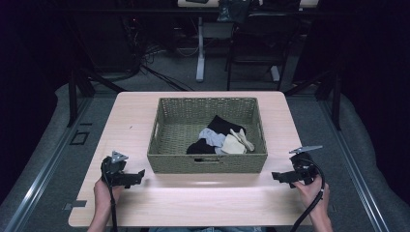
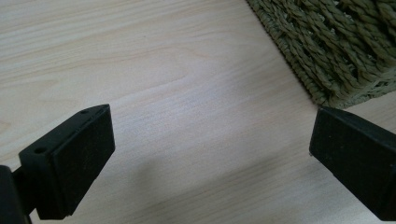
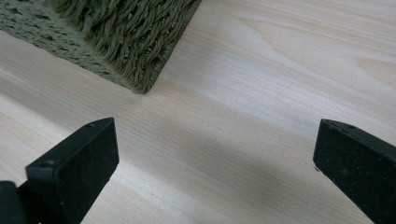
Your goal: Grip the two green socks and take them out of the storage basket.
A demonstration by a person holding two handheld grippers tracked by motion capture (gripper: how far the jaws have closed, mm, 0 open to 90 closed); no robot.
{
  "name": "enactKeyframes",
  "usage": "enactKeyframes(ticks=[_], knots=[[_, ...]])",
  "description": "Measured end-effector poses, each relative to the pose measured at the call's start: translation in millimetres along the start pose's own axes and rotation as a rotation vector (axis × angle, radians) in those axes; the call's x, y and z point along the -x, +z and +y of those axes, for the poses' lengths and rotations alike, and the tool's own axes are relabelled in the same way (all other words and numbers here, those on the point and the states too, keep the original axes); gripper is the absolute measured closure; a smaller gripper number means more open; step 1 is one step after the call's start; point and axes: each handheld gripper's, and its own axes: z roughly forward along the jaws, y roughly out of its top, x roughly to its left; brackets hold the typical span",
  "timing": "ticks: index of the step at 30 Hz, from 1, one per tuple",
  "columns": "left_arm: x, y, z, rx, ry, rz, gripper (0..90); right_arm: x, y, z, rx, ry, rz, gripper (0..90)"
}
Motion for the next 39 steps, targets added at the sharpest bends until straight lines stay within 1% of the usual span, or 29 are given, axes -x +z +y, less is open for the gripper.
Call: enactKeyframes(ticks=[2, 6, 10, 12, 13, 14, 15, 16, 20, 22, 24, 26, 31, 32, 36, 37, 39], knots=[[0.1, 0.2, 0.1, 0.001, 0.000, -0.001, 0.2, 0.2, 0.1, 0.1, -0.002, 0.001, 0.005, 0.0], [-0.8, -1.2, -1.1, 0.001, -0.004, -0.003, 0.2, 0.7, -0.5, 1.2, -0.005, -0.010, -0.002, 0.0], [-2.9, -2.7, -2.5, -0.001, -0.023, 0.004, 0.2, -0.6, 0.9, 2.6, -0.017, -0.027, -0.013, 0.0], [-2.9, -3.3, -2.7, 0.000, -0.021, 0.009, 0.2, -0.5, -0.5, 2.7, -0.010, -0.033, -0.012, 0.0], [-2.8, -3.3, -2.4, 0.003, -0.021, 0.010, 0.2, -0.4, -0.5, 3.3, -0.001, -0.028, -0.013, 0.0], [-2.7, -2.5, -2.0, 0.004, -0.022, 0.015, 0.2, 0.7, -1.6, 4.0, -0.009, -0.036, -0.013, 0.0], [-3.0, -1.4, -1.6, -0.001, -0.018, 0.018, 0.2, 1.3, -2.0, 4.7, -0.005, -0.039, -0.006, 0.0], [-3.1, -0.9, -1.4, -0.005, -0.019, 0.017, 0.2, 2.1, -3.0, 5.6, -0.008, -0.045, -0.011, 0.0], [-5.2, -0.3, -2.2, -0.011, -0.020, 0.022, 0.2, 4.8, -6.2, 9.8, 0.007, -0.043, -0.002, 0.0], [-5.5, -1.1, -2.9, -0.007, -0.026, 0.023, 0.2, 5.8, -9.7, 13.9, 0.008, -0.047, 0.001, 0.0], [-4.9, -1.9, -2.3, -0.005, -0.021, 0.033, 0.2, 4.7, -14.3, 17.9, 0.019, -0.048, 0.009, 0.0], [-3.3, -1.2, -1.0, -0.008, -0.013, 0.035, 0.2, 3.7, -20.0, 22.8, 0.014, -0.054, 0.015, 0.0], [1.3, -1.6, -0.4, -0.008, 0.004, 0.034, 0.2, 4.5, -38.0, 35.5, 0.040, -0.059, 0.028, 0.0], [1.5, -1.4, -0.7, -0.009, 0.004, 0.032, 0.1, 4.8, -41.6, 37.9, 0.047, -0.057, 0.024, 0.0], [1.2, -3.0, -1.8, -0.002, 0.000, 0.033, 0.1, 5.6, -54.6, 47.7, 0.076, -0.058, 0.037, 0.0], [0.8, -3.3, -2.2, -0.007, 0.001, 0.034, 0.1, 5.8, -55.9, 49.8, 0.074, -0.062, 0.038, 0.0], [0.8, -3.3, -3.6, -0.003, -0.007, 0.035, 0.1, 4.3, -59.9, 56.9, 0.081, -0.068, 0.042, 0.0]])
